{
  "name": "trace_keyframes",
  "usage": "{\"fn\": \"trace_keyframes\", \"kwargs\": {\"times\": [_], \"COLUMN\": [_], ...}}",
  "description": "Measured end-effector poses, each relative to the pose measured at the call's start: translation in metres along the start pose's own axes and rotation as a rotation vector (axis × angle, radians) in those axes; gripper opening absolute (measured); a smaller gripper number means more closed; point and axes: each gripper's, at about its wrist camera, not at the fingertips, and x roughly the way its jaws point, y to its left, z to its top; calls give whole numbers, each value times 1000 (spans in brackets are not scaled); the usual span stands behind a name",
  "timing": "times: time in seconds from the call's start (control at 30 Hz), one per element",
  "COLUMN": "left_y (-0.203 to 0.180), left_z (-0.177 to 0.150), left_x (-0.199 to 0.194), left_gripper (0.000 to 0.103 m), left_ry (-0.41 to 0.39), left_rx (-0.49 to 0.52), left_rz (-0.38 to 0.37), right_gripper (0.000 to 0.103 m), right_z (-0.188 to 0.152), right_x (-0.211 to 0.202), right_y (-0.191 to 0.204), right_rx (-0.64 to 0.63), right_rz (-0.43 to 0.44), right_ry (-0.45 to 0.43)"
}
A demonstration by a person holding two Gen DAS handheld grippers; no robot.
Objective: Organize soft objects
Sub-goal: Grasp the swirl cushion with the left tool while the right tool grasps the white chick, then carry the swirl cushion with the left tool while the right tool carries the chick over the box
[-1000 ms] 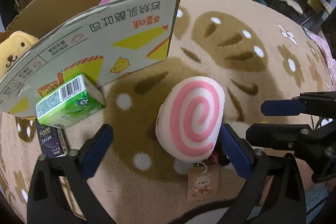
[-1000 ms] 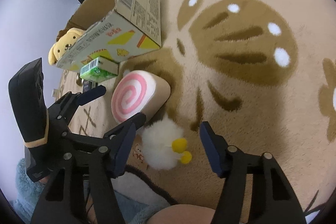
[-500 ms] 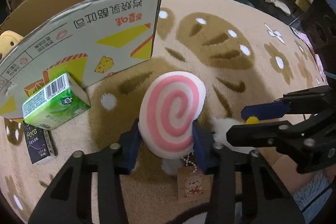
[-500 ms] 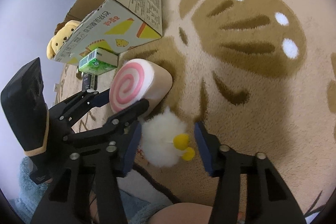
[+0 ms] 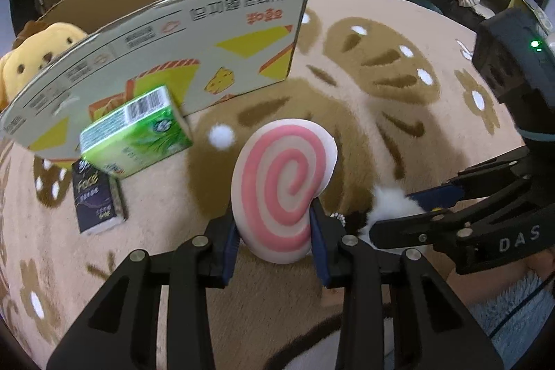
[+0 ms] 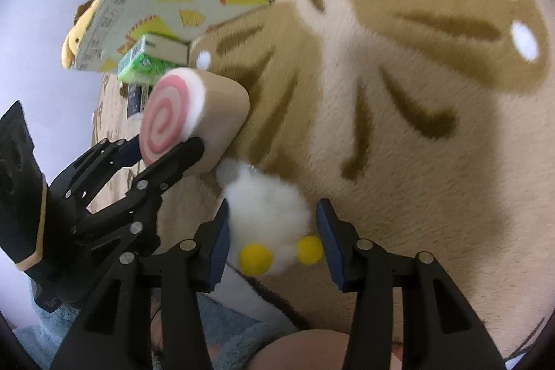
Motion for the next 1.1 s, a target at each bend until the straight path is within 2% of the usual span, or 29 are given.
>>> {"fn": "trace_keyframes", "kwargs": {"times": [0.1,0.17,0.2,0.23,0.4,0.57,0.6,0.73,0.8,0.97,1.1], "left_y": [2,4,6,8,19,26,28,37,42,58,66], "left_z": [-3,-5,-6,-7,-9,-13,-14,-12,-11,-11,-9], "left_x": [-4,-6,-7,-8,-19,-32,-36,-53,-61,-77,-89], "left_gripper": [34,34,34,34,34,34,34,34,34,34,34], "left_ry": [0,2,1,-1,-20,-41,-49,-96,-115,-147,-161], "left_rx": [-4,-13,-19,-25,-62,-75,-79,-94,-98,-142,-167], "left_rz": [19,24,27,33,53,93,101,143,169,182,191], "right_gripper": [49,39,28,26,24,20,11,11,11,10,10], "right_z": [1,1,0,0,-1,-3,-2,-4,-2,-6,-16], "right_x": [6,7,6,4,6,-5,-7,-17,-19,-34,-64], "right_y": [2,7,11,15,36,52,56,70,71,68,60], "right_rx": [-2,-21,-37,-55,-126,-166,-177,-224,-227,-223,-235], "right_rz": [5,-5,0,-8,-87,-134,-136,-138,-142,-146,-119], "right_ry": [15,7,-3,-12,-30,-114,-132,-200,-204,-255,-312]}}
